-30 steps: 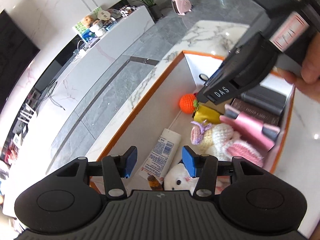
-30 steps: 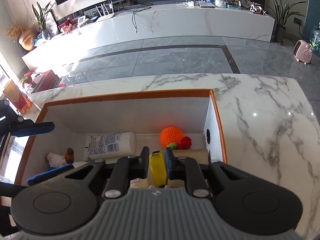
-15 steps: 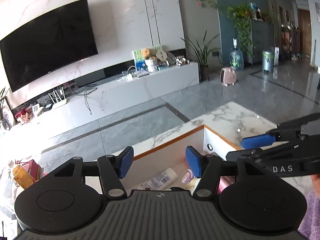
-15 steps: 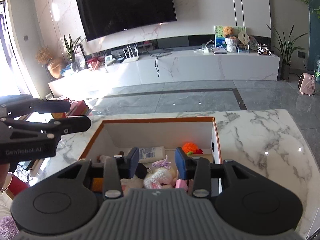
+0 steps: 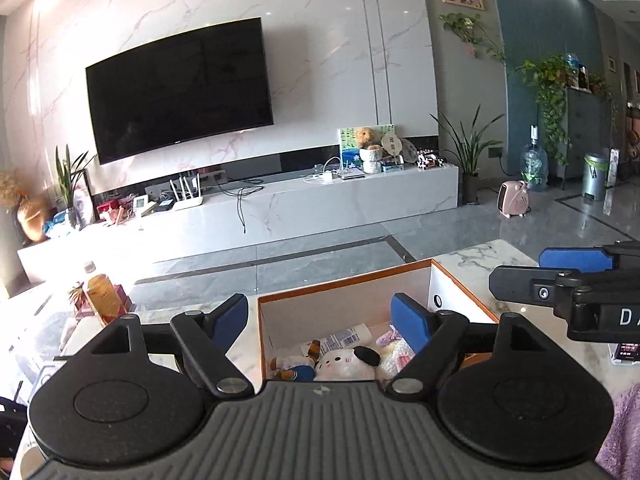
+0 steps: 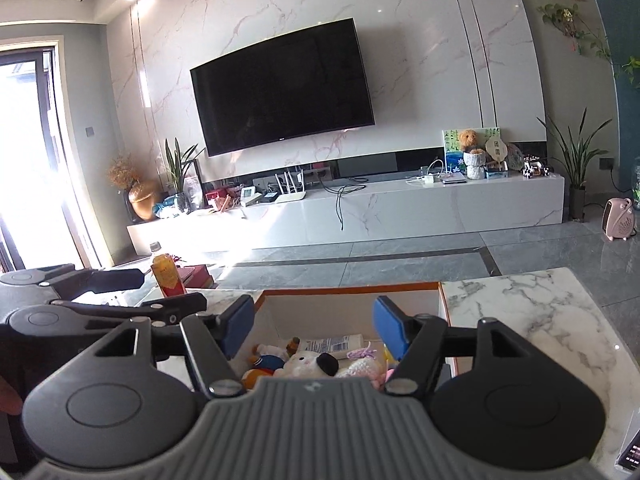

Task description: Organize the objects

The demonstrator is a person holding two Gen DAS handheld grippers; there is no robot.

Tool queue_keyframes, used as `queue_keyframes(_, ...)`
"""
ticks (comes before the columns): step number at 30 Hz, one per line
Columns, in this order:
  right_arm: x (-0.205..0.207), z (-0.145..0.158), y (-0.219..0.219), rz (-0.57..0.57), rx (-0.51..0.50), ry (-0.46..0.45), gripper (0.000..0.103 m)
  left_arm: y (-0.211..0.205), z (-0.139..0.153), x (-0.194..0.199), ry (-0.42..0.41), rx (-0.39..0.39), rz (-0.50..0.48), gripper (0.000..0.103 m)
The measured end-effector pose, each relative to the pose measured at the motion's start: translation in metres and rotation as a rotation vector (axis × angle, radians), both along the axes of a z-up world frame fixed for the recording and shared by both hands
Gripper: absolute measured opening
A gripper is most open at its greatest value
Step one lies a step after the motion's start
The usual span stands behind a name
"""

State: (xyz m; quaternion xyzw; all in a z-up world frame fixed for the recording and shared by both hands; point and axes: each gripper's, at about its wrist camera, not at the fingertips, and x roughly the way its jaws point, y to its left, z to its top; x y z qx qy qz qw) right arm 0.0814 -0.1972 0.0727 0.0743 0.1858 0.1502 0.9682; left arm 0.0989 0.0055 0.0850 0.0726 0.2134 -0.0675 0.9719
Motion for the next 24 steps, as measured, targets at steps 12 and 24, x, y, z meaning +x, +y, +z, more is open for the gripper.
queue_keyframes(12,-0.018,-0.035,0.014,-0.026,-0.069,0.075,0.081,0.012,-0.049,-0.009,0.134,-0.06,0.121,0.093)
queue_keyframes(24,0.013,-0.094,0.015,-0.083,-0.174,0.234,0.084,0.005,-0.097,0.001,0.299,-0.044,0.143,0.093)
